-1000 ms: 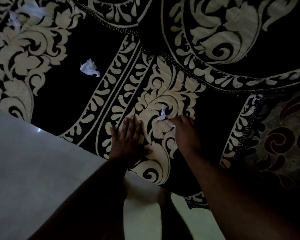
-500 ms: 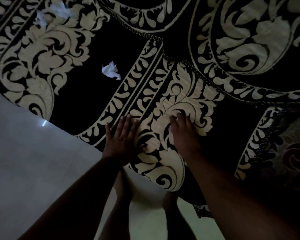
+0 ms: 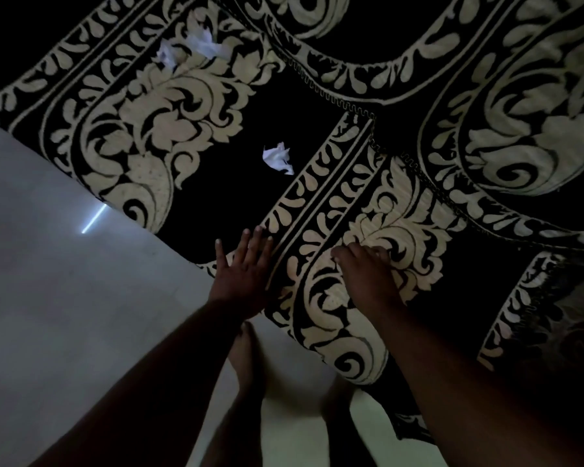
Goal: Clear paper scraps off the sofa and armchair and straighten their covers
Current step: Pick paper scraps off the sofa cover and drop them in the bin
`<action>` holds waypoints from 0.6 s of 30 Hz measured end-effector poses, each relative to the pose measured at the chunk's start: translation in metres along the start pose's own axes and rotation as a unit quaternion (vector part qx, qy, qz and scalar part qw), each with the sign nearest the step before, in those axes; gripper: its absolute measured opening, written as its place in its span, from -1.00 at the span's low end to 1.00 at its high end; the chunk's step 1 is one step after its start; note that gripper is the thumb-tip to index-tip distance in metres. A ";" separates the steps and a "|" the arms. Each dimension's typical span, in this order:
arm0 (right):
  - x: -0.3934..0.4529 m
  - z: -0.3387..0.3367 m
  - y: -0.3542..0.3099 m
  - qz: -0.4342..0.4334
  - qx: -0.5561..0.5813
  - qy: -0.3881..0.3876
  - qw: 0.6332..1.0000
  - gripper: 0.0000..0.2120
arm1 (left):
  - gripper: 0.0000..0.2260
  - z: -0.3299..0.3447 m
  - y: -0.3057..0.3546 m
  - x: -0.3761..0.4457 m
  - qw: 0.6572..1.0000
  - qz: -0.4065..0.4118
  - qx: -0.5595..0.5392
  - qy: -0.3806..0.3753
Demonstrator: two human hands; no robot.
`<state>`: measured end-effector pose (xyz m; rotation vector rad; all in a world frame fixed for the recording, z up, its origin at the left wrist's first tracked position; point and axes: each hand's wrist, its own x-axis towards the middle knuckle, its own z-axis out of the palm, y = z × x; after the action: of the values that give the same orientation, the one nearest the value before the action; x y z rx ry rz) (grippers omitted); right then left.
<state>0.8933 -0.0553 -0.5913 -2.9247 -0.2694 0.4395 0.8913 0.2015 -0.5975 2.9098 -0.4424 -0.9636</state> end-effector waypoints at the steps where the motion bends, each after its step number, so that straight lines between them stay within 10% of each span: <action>1: 0.004 -0.003 -0.008 0.002 0.033 0.010 0.999 -0.77 | -0.13 -0.001 -0.003 0.000 1.000 0.000 0.001 -0.006; 6: 0.034 -0.022 -0.044 0.036 0.070 0.056 0.995 -0.53 | -0.14 -0.013 -0.023 -0.004 1.000 0.002 -0.010 -0.010; 12: 0.074 -0.031 -0.071 0.008 -0.008 -0.018 1.000 -0.75 | -0.14 -0.031 -0.054 -0.007 1.000 0.012 -0.022 0.002; 18: 0.122 -0.042 -0.096 -0.041 0.003 -0.021 0.999 -0.40 | -0.13 -0.042 -0.083 0.012 1.000 -0.010 -0.014 0.023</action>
<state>1.0063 0.0561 -0.5662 -2.8885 -0.3912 0.4891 0.9467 0.2757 -0.5817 2.9095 -0.3943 -0.8961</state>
